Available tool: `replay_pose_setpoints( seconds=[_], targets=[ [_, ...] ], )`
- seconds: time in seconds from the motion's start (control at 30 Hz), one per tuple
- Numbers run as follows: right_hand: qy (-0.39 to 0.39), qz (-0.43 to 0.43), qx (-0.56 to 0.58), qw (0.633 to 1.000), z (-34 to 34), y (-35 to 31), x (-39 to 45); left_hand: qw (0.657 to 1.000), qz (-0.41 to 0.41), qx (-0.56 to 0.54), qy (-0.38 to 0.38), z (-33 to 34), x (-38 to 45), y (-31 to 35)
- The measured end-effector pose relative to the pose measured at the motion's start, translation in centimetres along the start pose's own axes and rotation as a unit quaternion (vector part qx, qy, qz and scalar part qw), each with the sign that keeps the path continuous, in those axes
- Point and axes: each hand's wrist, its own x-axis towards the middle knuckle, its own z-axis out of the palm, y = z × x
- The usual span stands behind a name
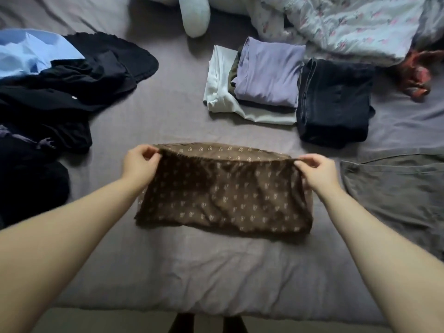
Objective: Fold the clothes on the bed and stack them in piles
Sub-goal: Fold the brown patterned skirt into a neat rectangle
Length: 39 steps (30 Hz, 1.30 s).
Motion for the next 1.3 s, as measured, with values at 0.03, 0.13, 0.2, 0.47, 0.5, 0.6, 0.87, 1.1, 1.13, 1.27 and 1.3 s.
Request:
replay_pose_setpoints(
  seconds=[0.03,0.13,0.2,0.47,0.5,0.6,0.87,1.1,1.13,1.27,1.3],
  targets=[
    [0.022,0.010,-0.008,1.000,1.0,0.2,1.4,0.999,-0.024,-0.032,0.006,1.0,1.1,0.0],
    [0.059,0.043,-0.029,0.997,3.9,1.5,3.9,0.997,-0.049,-0.045,0.038,4.2,1.9,-0.2],
    [0.074,0.061,-0.074,0.993,5.3,2.8,3.6,0.998,-0.027,0.016,0.061,6.0,0.6,-0.9],
    [0.172,0.201,-0.095,0.960,4.1,8.6,-4.8,0.938,0.038,0.328,-0.109,8.5,-6.1,-7.1],
    [0.150,0.239,-0.078,0.956,3.7,9.4,-5.2,0.927,0.021,0.354,-0.121,8.5,-6.2,-7.4],
    [0.093,0.258,0.005,0.962,3.0,9.9,-5.7,0.916,0.105,0.372,-0.106,9.2,-7.0,-6.5],
    [0.031,-0.025,0.087,0.995,6.8,0.0,-6.7,0.833,0.260,0.375,-0.313,15.3,-10.9,-0.8],
    [-0.258,-0.136,-0.237,0.927,15.7,-2.9,-9.1,0.866,0.300,0.359,-0.180,12.4,-10.9,-5.0],
    [-0.284,-0.130,-0.256,0.915,16.6,-2.5,-9.1,0.879,0.282,0.345,-0.171,11.7,-11.1,-6.3],
    [-0.285,-0.129,-0.249,0.917,18.0,-0.5,-9.2,0.918,0.233,0.296,-0.120,9.5,-11.7,-10.8],
    [-0.248,-0.145,-0.233,0.929,17.8,-0.2,-9.3,0.926,0.222,0.285,-0.110,9.2,-11.8,-11.2]
  ],
)
